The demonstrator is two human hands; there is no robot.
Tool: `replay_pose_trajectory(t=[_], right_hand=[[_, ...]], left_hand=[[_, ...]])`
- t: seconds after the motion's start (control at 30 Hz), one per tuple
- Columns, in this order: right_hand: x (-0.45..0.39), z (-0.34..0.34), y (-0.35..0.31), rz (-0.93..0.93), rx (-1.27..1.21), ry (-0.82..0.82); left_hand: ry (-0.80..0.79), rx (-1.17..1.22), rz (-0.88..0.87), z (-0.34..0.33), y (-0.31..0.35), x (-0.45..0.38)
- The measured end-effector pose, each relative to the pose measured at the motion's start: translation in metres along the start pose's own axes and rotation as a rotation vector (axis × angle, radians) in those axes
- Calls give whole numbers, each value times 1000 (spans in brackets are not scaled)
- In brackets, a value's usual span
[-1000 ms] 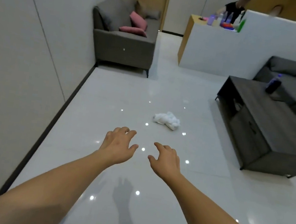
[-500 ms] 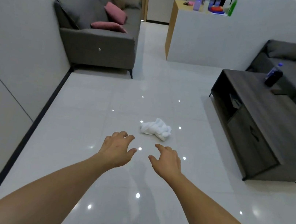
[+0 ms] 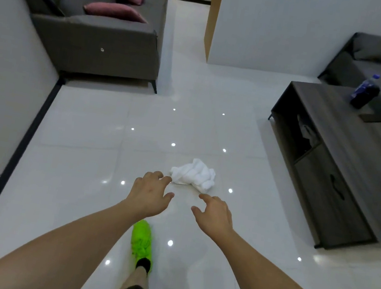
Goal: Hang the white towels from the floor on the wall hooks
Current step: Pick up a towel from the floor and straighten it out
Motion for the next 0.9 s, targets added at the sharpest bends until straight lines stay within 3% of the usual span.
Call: replay_pose_trajectory(t=[0.3, 0.53, 0.73, 0.9], right_hand=[[-147, -2, -49, -200, -55, -95], [-216, -24, -59, -330, -146, -182], [-279, -62, -36, -412, -245, -195], [-361, -130, -1, -430, -273, -264]], left_hand=[[-144, 92, -15, 1, -83, -161], [-222, 162, 19, -18, -116, -232], [-276, 232, 95, -70, -131, -282], [-327, 241, 165, -157, -138, -337]])
Point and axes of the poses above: each hand's wrist, its own x-axis away from the middle knuckle, its own z-axis out of the back of the hand, y = z × x, the point moved 2 cm from there along -x, towards the middle knuckle, and after that the axes turned 3 degrees about -z, right-handed, at the moved point
